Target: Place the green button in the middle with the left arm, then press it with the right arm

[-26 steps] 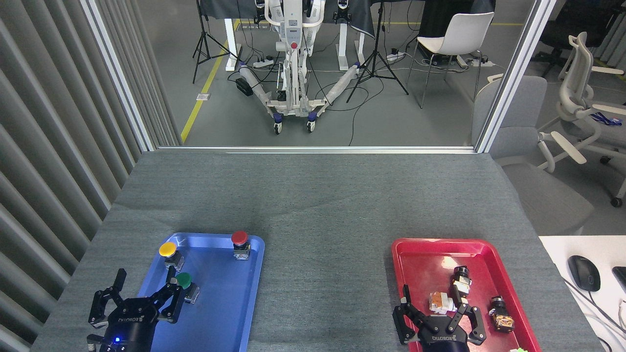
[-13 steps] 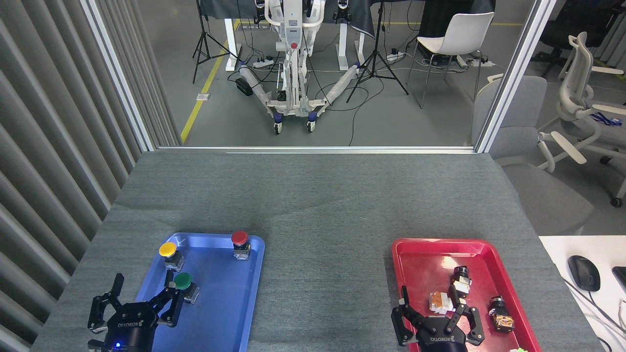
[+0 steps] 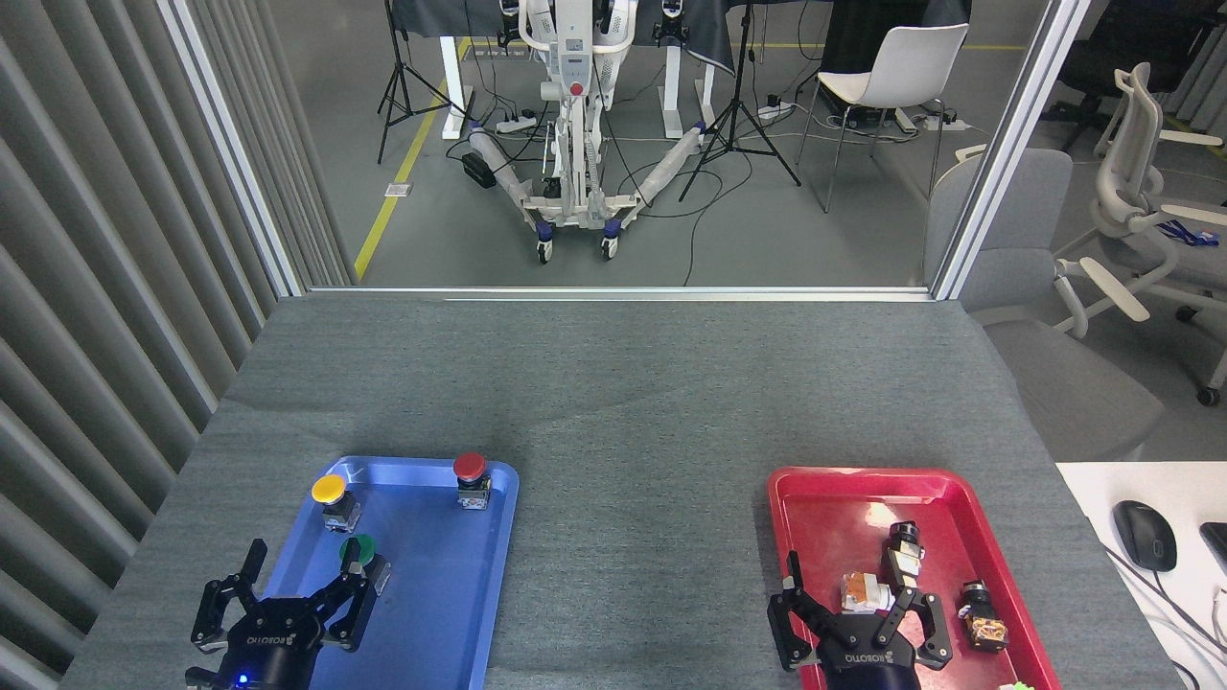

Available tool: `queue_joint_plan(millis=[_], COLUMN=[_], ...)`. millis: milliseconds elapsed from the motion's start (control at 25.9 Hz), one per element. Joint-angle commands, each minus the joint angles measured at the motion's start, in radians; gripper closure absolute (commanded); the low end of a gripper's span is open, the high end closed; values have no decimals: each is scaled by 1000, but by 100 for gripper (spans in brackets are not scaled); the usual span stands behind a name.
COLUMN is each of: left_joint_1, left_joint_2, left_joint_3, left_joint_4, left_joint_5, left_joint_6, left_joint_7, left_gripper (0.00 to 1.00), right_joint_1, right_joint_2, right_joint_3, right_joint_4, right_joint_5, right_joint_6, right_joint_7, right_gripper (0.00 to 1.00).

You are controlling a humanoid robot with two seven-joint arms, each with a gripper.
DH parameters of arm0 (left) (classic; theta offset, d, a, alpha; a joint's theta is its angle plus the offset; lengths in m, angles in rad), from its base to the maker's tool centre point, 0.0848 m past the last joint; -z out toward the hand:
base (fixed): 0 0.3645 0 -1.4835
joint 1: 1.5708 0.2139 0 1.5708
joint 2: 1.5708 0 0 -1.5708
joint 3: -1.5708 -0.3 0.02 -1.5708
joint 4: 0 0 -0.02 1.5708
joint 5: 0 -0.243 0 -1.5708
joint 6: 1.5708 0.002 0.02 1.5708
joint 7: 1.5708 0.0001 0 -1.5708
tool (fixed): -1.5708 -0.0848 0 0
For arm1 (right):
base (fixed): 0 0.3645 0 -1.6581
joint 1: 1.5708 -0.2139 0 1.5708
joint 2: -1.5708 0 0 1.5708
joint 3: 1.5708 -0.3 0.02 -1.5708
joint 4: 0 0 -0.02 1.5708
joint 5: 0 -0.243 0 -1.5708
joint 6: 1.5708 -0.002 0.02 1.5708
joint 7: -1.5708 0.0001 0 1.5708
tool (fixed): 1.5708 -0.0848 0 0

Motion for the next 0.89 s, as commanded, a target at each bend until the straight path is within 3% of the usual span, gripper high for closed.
queue_joint_plan(millis=[0,502,657,850], left_joint_1=[1,-11,-4,-8], left_joint_2=[-4,-4,-6,-7], left_joint_3=[-2,-15,-15,-15], left_joint_4=[10,4,12,4], left_joint_5=[0,0,0,0], left_joint_6=[-9,-7,-5,-5], left_joint_7=[0,-3,-3,-6], left_gripper=[1,1,1,1], right_joint_1=[0,2,2,5], right_joint_2=[3,0,32,27], right_joint_3=[-12,-22,-14,-5], right_joint_4=[0,-3,-12,-15], right_joint_5=[3,5,45,49], right_joint_6=[0,11,102,80], right_joint_7=[2,1,4,2], right_gripper=[0,0,0,0])
